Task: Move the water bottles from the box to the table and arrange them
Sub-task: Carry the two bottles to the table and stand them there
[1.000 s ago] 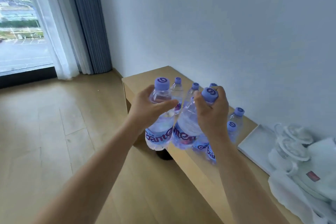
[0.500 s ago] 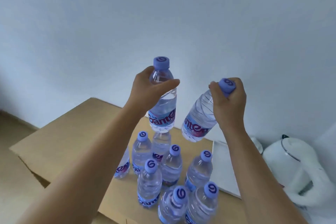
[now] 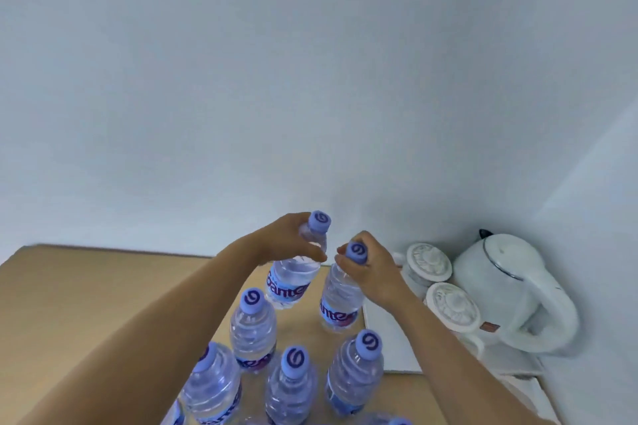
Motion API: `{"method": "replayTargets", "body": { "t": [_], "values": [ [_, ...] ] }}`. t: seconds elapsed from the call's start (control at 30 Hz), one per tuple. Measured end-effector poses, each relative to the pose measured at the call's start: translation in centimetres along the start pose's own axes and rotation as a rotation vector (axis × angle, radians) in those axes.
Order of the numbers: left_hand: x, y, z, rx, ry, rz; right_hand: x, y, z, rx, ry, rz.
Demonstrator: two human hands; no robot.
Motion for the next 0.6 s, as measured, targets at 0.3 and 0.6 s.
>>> {"method": "replayTargets", "body": {
  "t": [0.3, 0.6],
  "values": [
    [-0.2, -0.9, -1.6, -0.217, -0.062, -0.204, 2.7, -1.4, -0.1, -0.091, -0.067, 0.100],
    [-0.4, -1.6, -0.4, -0.258, -0.053, -0.196, 2.9, -1.2, 0.4, -0.080, -0.067, 0.180]
  ]
}}
Point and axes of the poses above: each hand's wrist, its own z-axis away from the middle knuckle, its own y-axis out of the back of the hand, x = y × z, the point moved 4 cm from there along -z, towards the middle knuckle, and after that the axes turned 15 degrees about x, right-handed, at the moved point
